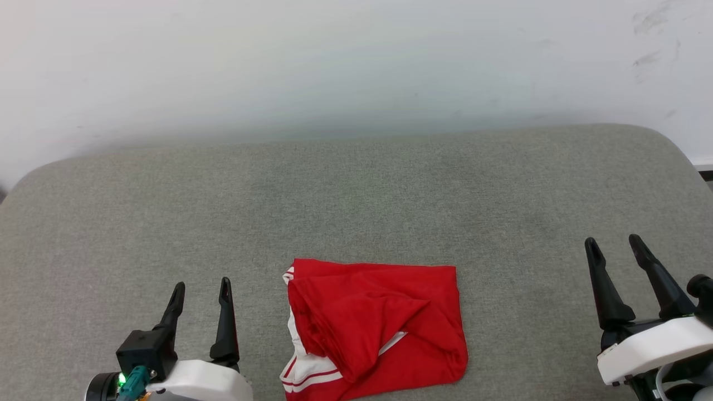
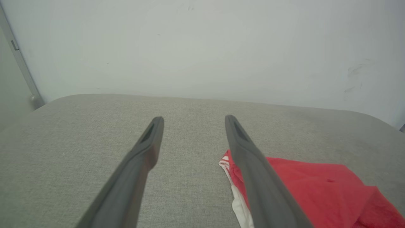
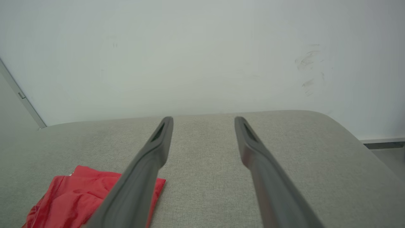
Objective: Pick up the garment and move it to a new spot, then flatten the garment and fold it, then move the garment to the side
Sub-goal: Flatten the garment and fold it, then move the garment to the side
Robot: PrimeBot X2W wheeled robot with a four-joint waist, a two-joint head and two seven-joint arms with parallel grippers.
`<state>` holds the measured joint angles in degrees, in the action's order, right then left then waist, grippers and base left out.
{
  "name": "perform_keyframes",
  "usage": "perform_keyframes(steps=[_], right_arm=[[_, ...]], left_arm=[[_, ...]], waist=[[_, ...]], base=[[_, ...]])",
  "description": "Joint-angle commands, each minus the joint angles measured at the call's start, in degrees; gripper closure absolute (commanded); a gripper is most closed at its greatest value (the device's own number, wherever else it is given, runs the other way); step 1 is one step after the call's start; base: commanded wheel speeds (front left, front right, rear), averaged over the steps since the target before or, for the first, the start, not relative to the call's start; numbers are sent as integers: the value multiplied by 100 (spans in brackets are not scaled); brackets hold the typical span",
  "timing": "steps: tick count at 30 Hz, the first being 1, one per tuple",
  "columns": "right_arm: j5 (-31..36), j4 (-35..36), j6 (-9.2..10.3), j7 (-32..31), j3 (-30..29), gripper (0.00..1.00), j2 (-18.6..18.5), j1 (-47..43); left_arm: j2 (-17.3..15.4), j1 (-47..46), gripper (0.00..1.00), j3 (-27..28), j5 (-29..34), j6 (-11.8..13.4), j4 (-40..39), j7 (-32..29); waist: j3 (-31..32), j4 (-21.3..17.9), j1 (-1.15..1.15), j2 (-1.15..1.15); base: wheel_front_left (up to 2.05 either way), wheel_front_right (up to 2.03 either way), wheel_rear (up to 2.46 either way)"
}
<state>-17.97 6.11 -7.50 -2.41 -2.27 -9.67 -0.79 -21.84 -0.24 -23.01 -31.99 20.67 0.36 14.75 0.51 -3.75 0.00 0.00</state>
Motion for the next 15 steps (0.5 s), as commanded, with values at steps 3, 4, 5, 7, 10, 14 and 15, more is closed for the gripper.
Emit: perform_keyframes(steps=[3,4,5,7,10,14,15], right_arm=[[83,104,2,-59,-22,0,49,-74],[96,125,2,-80,-29,0,57,-68],[104,143,2,-94,-34,0,61,-66],[113,168,2,-124,-38,0,70,-54],[91,184,2,-213,-89,0,48,-14],[-215,34,3,-615,-348,0,31,-5],[-389,-27,3,-758,-469,0,19,23]], left_arm=[[-43,48,0,25,22,-11,-2,26],[-43,29,0,25,25,-22,6,23],[-43,8,0,27,26,-27,14,24],[-33,-39,0,31,34,-19,17,27],[-21,-100,0,40,52,-21,22,30],[17,-164,0,72,64,-19,-5,39],[31,-185,0,81,63,-21,-16,40]], waist=[[-10,-1,0,0],[-16,-1,0,0],[-22,-1,0,0],[-37,-3,0,0],[-78,1,0,0],[-148,46,0,0],[-172,69,0,0]], base=[[0,0,0],[0,0,0],[0,0,0],[0,0,0],[0,0,0],[0,0,0],[0,0,0]])
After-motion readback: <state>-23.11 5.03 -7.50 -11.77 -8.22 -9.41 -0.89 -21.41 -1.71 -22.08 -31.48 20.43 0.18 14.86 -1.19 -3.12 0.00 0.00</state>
